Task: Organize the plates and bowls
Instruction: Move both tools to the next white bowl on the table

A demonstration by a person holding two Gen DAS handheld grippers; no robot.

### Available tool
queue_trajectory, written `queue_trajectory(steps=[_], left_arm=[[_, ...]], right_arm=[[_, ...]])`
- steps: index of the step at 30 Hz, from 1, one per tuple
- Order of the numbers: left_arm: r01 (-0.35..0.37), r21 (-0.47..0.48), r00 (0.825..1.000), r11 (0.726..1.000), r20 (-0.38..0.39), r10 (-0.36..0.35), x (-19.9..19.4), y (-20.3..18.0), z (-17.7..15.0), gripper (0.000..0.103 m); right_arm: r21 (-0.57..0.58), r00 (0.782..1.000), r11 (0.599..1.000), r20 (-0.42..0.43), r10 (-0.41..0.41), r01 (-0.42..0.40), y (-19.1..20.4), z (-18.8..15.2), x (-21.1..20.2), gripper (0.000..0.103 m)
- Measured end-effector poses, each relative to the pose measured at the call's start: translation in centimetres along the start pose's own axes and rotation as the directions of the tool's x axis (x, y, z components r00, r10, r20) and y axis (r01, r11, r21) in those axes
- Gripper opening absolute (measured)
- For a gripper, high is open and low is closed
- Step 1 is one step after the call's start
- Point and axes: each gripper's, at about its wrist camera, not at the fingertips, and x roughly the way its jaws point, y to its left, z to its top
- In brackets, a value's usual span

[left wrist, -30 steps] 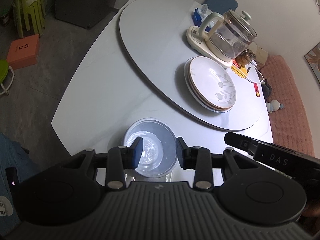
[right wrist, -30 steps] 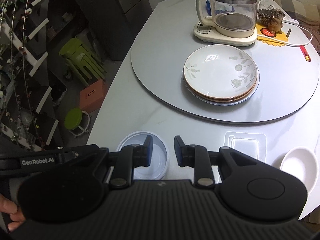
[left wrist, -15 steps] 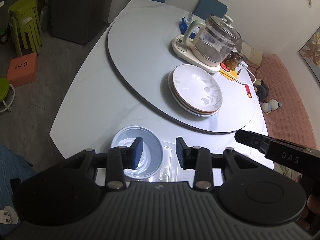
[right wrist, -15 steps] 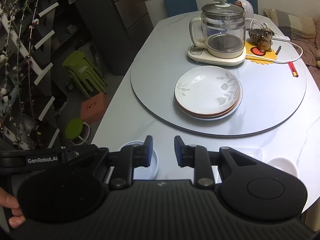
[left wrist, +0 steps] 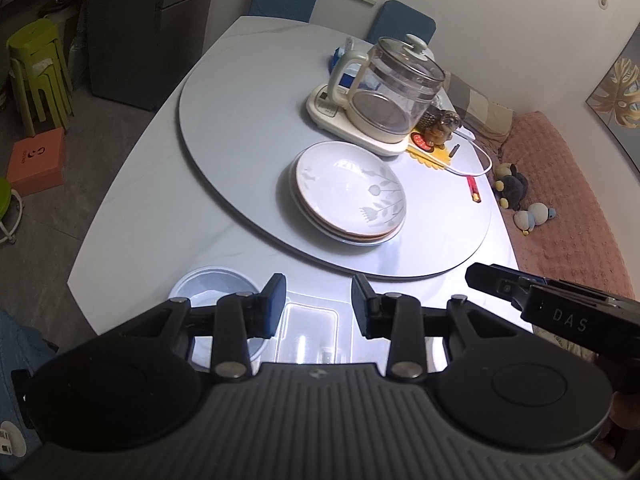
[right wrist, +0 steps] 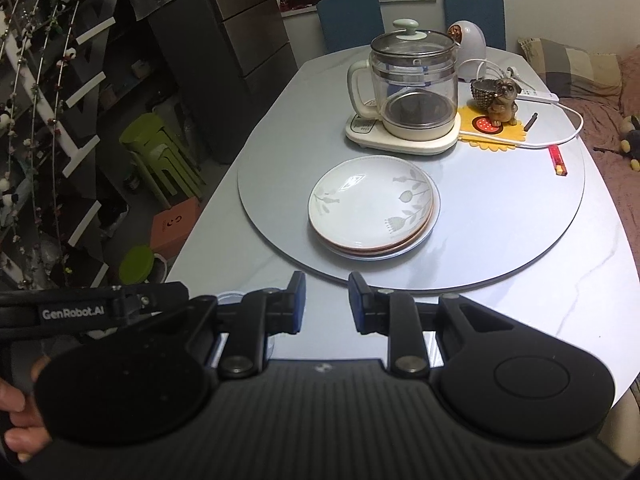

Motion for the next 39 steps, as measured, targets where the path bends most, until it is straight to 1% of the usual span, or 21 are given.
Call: queue_trajectory(steps=[14, 25, 30, 36, 38, 39], left_arm=[[0.035, 0.059, 0.999, 0.998, 0.013, -0.036, 1.6, -7.2, -0.6, 0.041], [0.075, 0.114, 0.997, 0.991, 0.004, -0.076, 3.6, -12.9, -0.3, 0.041], [0.092, 0.143, 0.996, 0.985, -0.014, -0.091, 4.7, -15.0, -0.4, 0.041], [0.106, 0.152, 0.994, 0.983, -0.052, -0.099, 6.4, -16.4, -0.6, 0.042], [0.109, 0.154, 0.993, 0.982, -0.067, -0.099, 7.0, -16.7, -0.6, 0.044], [0.111, 0.155, 0.992, 0.982, -0.075, -0.100, 7.3, -16.8, -0.6, 0.048]], right_arm=[[0.033, 0.997, 0.998, 0.055, -0.057, 0.055, -6.0, -0.4, -3.4, 0.028], [0.067, 0.991, 0.993, 0.090, -0.101, 0.095, -10.7, -0.5, -5.6, 0.028], [0.101, 0.988, 0.988, 0.089, -0.125, 0.115, -12.8, -0.8, -6.2, 0.028], [0.124, 0.988, 0.984, 0.073, -0.136, 0.126, -14.5, -1.3, -6.1, 0.028], [0.130, 0.988, 0.983, 0.063, -0.139, 0.130, -15.0, -1.5, -6.0, 0.028], [0.134, 0.989, 0.982, 0.058, -0.139, 0.130, -15.2, -1.5, -5.9, 0.028]])
